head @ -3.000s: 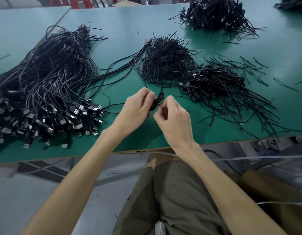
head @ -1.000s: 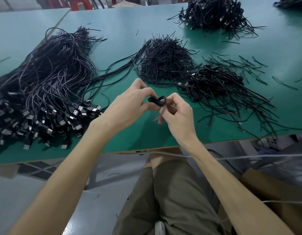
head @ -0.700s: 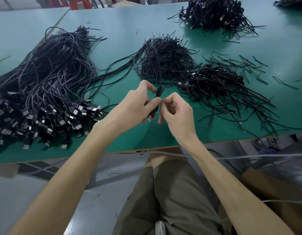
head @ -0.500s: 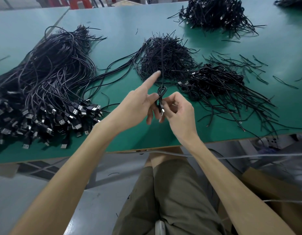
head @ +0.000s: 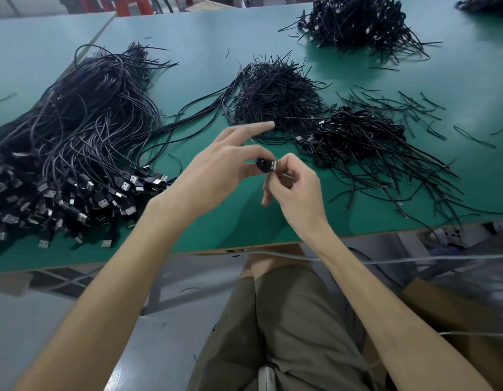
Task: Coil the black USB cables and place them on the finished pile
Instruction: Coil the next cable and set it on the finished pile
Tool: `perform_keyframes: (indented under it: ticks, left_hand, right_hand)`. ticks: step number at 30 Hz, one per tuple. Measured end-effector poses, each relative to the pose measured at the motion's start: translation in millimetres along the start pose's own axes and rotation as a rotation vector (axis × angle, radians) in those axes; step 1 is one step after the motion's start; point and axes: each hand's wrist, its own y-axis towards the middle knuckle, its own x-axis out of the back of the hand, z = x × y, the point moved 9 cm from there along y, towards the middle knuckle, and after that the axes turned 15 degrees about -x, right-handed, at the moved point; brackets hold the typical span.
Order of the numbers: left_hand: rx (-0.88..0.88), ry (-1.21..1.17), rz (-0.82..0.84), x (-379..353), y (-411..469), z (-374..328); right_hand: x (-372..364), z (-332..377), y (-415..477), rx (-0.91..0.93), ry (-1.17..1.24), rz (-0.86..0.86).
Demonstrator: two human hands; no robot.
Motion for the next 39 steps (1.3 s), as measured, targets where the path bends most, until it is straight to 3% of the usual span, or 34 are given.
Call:
perform_keyframes:
  ticks: [6, 9, 14, 17, 25, 32, 35, 39]
  left_hand:
    - [0.058, 0.088, -0.024, 3, 1, 4]
    - [0.179, 0.096, -0.036, 0, -2, 11]
    - [0.342, -0.181, -0.126, -9, -7, 21]
    - [0.274, -0.277, -0.137, -8, -5, 19]
    - [0.190, -0.318, 0.100, -22, -11, 24]
    - [0.184, -0.100, 0.007, -14, -10, 30]
    - [0.101, 0.029, -0.058, -4, -8, 21]
    - [0.049, 0.048, -0.033, 0, -3, 16]
  right_hand:
    - [-5, 2, -1, -0.003, -0.026, 0.022]
    - [-3, 2, -1, 0.001, -0.037, 0.022]
    - [-5, 1, -2, 0.005, -0.059, 0.025]
    - [-5, 1, -1, 0.006, -0.053, 0.010]
    - [-1, 0, -1, 0.011, -0.042, -0.010]
    - [-1, -3, 0, -0.006, -0.007, 0.005]
    - [-2, -3, 1, -0.011, 0.005, 0.020]
    - [-3, -4, 3, -0.015, 0.028, 0.039]
